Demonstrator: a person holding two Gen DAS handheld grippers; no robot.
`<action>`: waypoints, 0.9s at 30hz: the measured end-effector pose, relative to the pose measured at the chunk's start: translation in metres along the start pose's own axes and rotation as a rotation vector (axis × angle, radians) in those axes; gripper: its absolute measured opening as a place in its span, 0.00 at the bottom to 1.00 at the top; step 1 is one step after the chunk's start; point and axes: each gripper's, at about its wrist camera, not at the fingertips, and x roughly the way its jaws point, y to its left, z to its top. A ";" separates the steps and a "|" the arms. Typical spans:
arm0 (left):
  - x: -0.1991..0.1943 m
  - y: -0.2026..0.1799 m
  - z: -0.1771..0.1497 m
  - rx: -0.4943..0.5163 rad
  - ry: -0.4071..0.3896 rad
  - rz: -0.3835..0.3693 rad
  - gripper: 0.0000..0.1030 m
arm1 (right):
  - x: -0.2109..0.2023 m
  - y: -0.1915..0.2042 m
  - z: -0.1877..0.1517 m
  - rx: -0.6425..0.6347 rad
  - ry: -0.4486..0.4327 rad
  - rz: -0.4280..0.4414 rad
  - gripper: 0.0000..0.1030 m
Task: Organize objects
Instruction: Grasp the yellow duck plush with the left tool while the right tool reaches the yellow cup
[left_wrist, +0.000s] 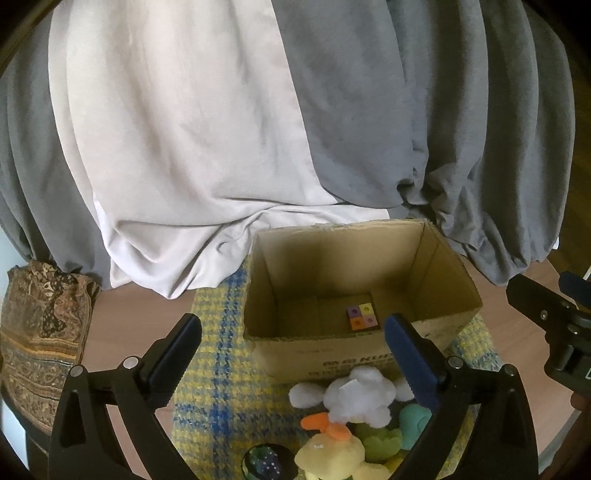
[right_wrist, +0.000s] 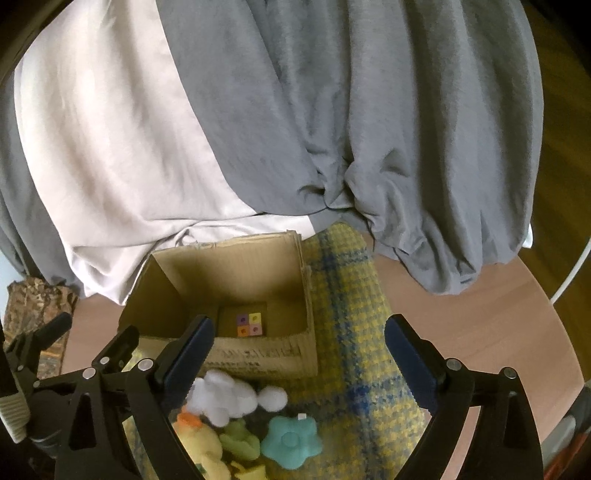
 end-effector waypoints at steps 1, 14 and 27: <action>-0.003 0.000 -0.002 -0.001 -0.004 -0.002 0.99 | -0.002 -0.001 -0.002 0.001 -0.002 0.001 0.91; -0.022 -0.003 -0.039 0.000 -0.024 -0.002 0.99 | -0.022 -0.003 -0.041 0.003 -0.016 -0.007 0.91; -0.015 -0.003 -0.083 0.001 0.020 -0.011 0.99 | -0.024 -0.004 -0.080 -0.019 0.010 -0.024 0.91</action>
